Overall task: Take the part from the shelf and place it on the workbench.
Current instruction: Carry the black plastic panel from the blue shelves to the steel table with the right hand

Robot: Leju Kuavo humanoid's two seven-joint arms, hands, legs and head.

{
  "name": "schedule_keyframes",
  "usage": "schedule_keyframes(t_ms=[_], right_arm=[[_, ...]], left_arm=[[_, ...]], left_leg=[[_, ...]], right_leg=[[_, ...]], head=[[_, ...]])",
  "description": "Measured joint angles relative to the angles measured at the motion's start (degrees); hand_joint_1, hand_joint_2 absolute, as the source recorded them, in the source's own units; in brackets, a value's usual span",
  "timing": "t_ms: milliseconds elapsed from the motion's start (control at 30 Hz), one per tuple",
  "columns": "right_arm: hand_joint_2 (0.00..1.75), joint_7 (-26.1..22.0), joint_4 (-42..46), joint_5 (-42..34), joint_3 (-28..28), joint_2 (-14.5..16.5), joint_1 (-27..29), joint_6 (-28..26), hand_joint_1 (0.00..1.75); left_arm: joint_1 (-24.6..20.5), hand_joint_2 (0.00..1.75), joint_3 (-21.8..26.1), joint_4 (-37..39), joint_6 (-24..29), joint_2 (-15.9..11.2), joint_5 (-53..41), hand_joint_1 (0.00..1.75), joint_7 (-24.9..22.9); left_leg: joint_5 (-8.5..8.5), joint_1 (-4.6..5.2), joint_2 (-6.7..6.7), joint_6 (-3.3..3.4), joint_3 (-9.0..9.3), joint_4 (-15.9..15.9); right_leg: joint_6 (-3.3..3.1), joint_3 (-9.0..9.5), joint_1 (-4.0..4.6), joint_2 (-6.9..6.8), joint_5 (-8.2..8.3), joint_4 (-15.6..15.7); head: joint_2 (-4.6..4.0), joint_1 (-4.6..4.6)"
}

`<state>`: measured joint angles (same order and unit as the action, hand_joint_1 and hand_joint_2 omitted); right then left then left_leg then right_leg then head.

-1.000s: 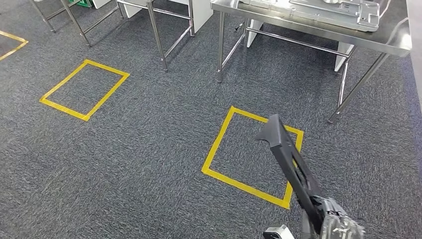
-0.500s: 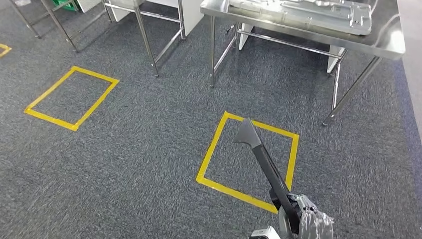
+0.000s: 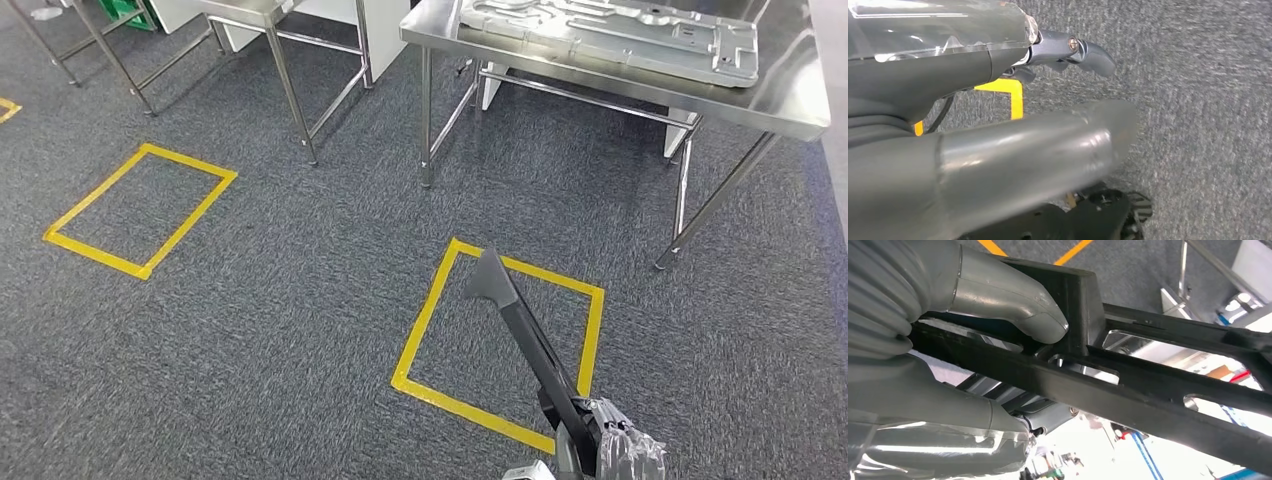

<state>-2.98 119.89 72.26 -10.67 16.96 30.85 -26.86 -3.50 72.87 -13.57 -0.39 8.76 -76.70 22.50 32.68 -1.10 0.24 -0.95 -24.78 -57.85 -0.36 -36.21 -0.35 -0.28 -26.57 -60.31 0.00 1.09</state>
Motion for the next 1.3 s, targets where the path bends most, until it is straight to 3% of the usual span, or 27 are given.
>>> schedule_keyframes(t_ms=[33, 100, 133, 200, 267, 300, 400, 433, 467, 533, 600, 633, 700, 767, 800, 900, 933, 967, 1033, 1100, 1167, 1233, 1267, 1300], right_arm=[[1.75, 0.0, 0.0, 0.0, 0.0, 0.1, 0.1, 0.0, 1.75], [1.75, -0.1, 0.0, 0.1, 0.0, 0.3, 0.1, 0.0, 1.75], [1.75, -0.2, 0.0, 0.2, 0.0, 0.3, 0.1, 0.0, 1.75], [1.75, -0.3, 0.0, 0.3, 0.0, 0.4, 0.1, 0.1, 1.75], [1.75, -0.4, 0.0, 0.4, 0.1, 0.4, 0.1, 0.2, 1.75], [1.75, -0.5, 0.0, 0.5, 0.2, 0.5, 0.1, 0.2, 1.75], [1.75, -0.6, 0.2, 0.9, 0.3, 0.6, 0.0, 0.1, 1.75], [1.75, -0.6, 0.3, 1.1, 0.4, 0.7, 0.0, 0.1, 1.75], [1.75, -0.5, 0.4, 1.3, 0.5, 0.8, -0.1, 0.1, 1.75], [1.75, -0.5, 0.8, 1.7, 0.5, 0.9, -0.2, 0.1, 1.75], [1.75, -0.4, 1.1, 2.0, 0.6, 0.9, -0.4, 0.1, 1.75], [1.75, -0.3, 1.2, 2.1, 0.6, 0.9, -0.6, 0.1, 1.75], [1.75, 0.2, 1.2, 2.5, 0.7, 0.9, -1.0, 0.0, 1.75], [1.75, 1.2, 1.3, 3.0, 0.8, 0.6, -1.6, -0.1, 1.75], [1.75, 1.8, 1.3, 3.1, 0.9, 0.3, -2.1, -0.2, 1.75], [1.75, 3.3, 1.1, 3.2, 2.2, -1.4, -5.2, 0.2, 1.75], [1.75, 3.7, 1.0, 3.6, 2.9, -2.0, -6.8, 0.7, 1.75], [1.75, 4.1, 0.8, 4.3, 3.7, -2.7, -8.3, 1.3, 1.75], [1.75, 4.6, 0.5, 5.3, 5.0, -4.0, -11.3, 2.7, 1.75], [1.75, 4.7, 0.0, 6.1, 5.8, -5.2, -14.1, 3.8, 1.75], [1.75, 5.0, -0.7, 7.4, 6.3, -6.4, -16.9, 4.7, 1.75], [1.75, 5.7, -1.7, 9.7, 6.6, -7.8, -19.7, 5.9, 1.75], [1.75, 6.1, -2.4, 11.3, 6.6, -8.7, -21.2, 6.8, 1.75], [1.75, 6.6, -3.1, 12.9, 6.6, -9.8, -22.8, 7.8, 1.75]], left_arm=[[0.0, 0.0, 0.0, 0.0, 0.0, 0.0, 0.0, 0.0, 0.0], [-0.3, 0.0, 0.0, 0.0, 0.0, 0.0, 0.0, 0.0, 0.0], [-0.3, 0.0, 0.0, 0.0, -0.1, 0.0, 0.0, 0.0, 0.0], [-0.2, 0.0, 0.0, 0.0, -0.1, 0.0, 0.0, 0.0, 0.0], [0.1, 0.0, 0.0, 0.0, -0.2, 0.0, 0.0, 0.0, 0.0], [0.1, 0.0, 0.0, 0.0, -0.2, -0.1, 0.0, 0.0, -0.1], [0.3, 0.0, 0.1, 0.0, -0.3, -0.2, -0.1, 0.0, -0.1], [0.3, 0.0, 0.1, 0.0, -0.3, -0.3, -0.1, 0.0, -0.2], [0.3, 0.0, 0.1, 0.0, -0.4, -0.3, -0.1, 0.0, -0.2], [0.2, 0.0, 0.1, 0.0, -0.4, -0.3, -0.1, 0.0, -0.2], [0.1, 0.0, 0.1, 0.0, -0.5, -0.2, -0.2, 0.0, -0.2], [0.1, 0.0, 0.1, 0.0, -0.5, -0.2, -0.2, 0.0, -0.2], [0.0, 0.0, 0.0, 0.0, -0.5, -0.2, -0.4, 0.0, -0.2], [0.1, 0.0, 0.0, 0.0, -0.5, -0.2, -0.9, 0.0, 0.1], [0.1, 0.0, -0.1, 0.0, -0.5, -0.2, -1.3, 0.0, 0.3], [0.0, 0.0, -0.6, 0.0, -0.6, -0.2, -2.4, 0.0, 1.2], [-0.1, 0.0, -1.0, 0.0, -0.6, -0.3, -2.8, 0.0, 1.5], [-0.2, 0.0, -1.3, 0.0, -0.6, -0.3, -3.1, 0.0, 1.8], [-0.4, 0.0, -2.0, 0.0, -0.6, -0.4, -3.5, 0.0, 2.2], [-0.7, 0.0, -2.6, 0.0, -0.6, -0.6, -4.0, 0.0, 2.7], [-0.9, 0.0, -3.1, 0.0, -0.7, -0.6, -4.4, 0.0, 3.0], [-0.7, 0.0, -3.5, 0.0, -0.8, -0.8, -4.8, 0.0, 3.1], [-0.6, 0.0, -3.8, 0.0, -0.8, -0.9, -5.1, 0.0, 3.1], [-0.5, 0.0, -4.0, 0.0, -0.8, -1.0, -5.3, 0.0, 3.2]], left_leg=[[-0.19, -0.06, 0.05, -0.24, 0.09, -0.9], [0.07, -0.18, 0.06, -0.56, -2.2, -5.7], [0.99, -0.21, 0.03, -0.65, -4.35, -9.4], [4.39, -0.17, 0.0, -0.7, -9.23, -15.7], [6.54, -0.07, 0.0, -0.44, -12.09, -16.4], [5.69, 0.06, -0.01, -0.16, -12.55, -14.5], [-3.66, 0.8, -0.14, 1.22, -12.53, -6.0], [-5.83, 1.01, -0.17, 1.53, -12.45, -4.6], [-6.51, 1.12, -0.22, 1.73, -12.34, -4.0], [-6.31, 0.94, -0.32, 2.12, -10.95, -2.9], [-6.06, 0.63, -0.44, 2.63, -9.15, -1.6], [-5.79, 0.54, -0.44, 2.75, -8.44, -1.1], [-4.84, 0.47, -0.46, 2.8, -7.24, -0.8], [-3.6, 0.43, -0.54, 2.61, -5.8, -0.8], [-2.92, 0.39, -0.58, 2.47, -4.89, -0.8], [-0.91, 0.35, -0.54, 1.8, -2.43, -0.7], [-0.44, 0.36, -0.49, 1.44, -2.05, -0.5], [-0.29, 0.4, -0.43, 1.05, -1.64, -0.4], [-0.6, 0.41, -0.34, 0.32, -1.23, -0.6], [-1.14, 0.36, -0.32, -0.09, -2.6, -4.2], [0.15, 0.32, -0.32, -0.34, -6.88, -11.0], [3.33, 0.35, -0.32, -0.34, -11.48, -15.9], [4.26, 0.41, -0.32, -0.15, -12.93, -16.2], [4.01, 0.5, -0.32, 0.1, -13.67, -14.8]], right_leg=[[-0.45, 0.66, -0.06, 0.15, -0.12, 0.4], [-1.27, 2.27, -0.15, 0.27, -0.75, 1.0], [-1.57, 2.94, -0.13, 0.24, -1.23, 1.2], [-1.89, 4.22, 0.02, 0.43, -2.32, 1.2], [-1.96, 5.87, 0.22, 0.8, -3.62, 1.2], [-1.93, 6.88, 0.32, 0.94, -4.37, 1.2], [-1.56, 9.31, 0.69, 1.13, -6.59, 1.1], [-1.25, 9.69, 0.74, 1.22, -7.16, 1.2], [-0.91, 9.97, 0.76, 1.3, -7.31, 1.1], [-0.21, 10.12, 0.7, 1.23, -6.73, 0.2], [0.52, 8.35, 0.58, 1.0, -6.17, -3.7], [0.91, 6.39, 0.39, 0.91, -6.8, -6.6], [1.55, 1.74, -0.03, 0.8, -9.63, -11.9], [1.87, -1.15, -0.41, 0.65, -11.11, -12.8], [1.9, -1.48, -0.5, 0.59, -10.04, -11.1], [1.48, -0.71, -0.32, 0.37, -1.97, -2.6], [1.11, -0.53, -0.13, 0.31, -0.22, -1.1], [0.68, -0.43, 0.08, 0.33, 0.28, -0.4], [-0.21, 0.57, 0.11, 0.52, -0.01, 0.5], [-0.99, 2.2, -0.09, 0.61, -0.51, 1.5], [-1.48, 3.66, -0.08, 0.61, -1.28, 1.9], [-1.68, 4.92, 0.11, 0.75, -2.38, 2.0], [-1.72, 5.69, 0.23, 0.87, -3.0, 2.0], [-1.73, 6.58, 0.37, 0.98, -3.66, 2.0]], head=[[0.0, -0.02], [-0.01, -0.31], [-0.01, -0.47], [-0.01, -0.62], [0.0, -0.65], [0.0, -0.7], [-0.01, -0.69], [-0.01, -0.67], [-0.01, -0.65], [-0.01, -0.71], [-0.01, -0.49], [-0.01, -0.39], [0.0, -0.31], [0.0, -0.32], [0.0, -0.32], [-0.01, -0.23], [-0.01, -0.24], [-0.01, -0.24], [0.0, -0.34], [-0.01, -0.54], [-0.01, -0.75], [0.0, -0.9], [0.0, -0.98], [0.0, -1.04]])
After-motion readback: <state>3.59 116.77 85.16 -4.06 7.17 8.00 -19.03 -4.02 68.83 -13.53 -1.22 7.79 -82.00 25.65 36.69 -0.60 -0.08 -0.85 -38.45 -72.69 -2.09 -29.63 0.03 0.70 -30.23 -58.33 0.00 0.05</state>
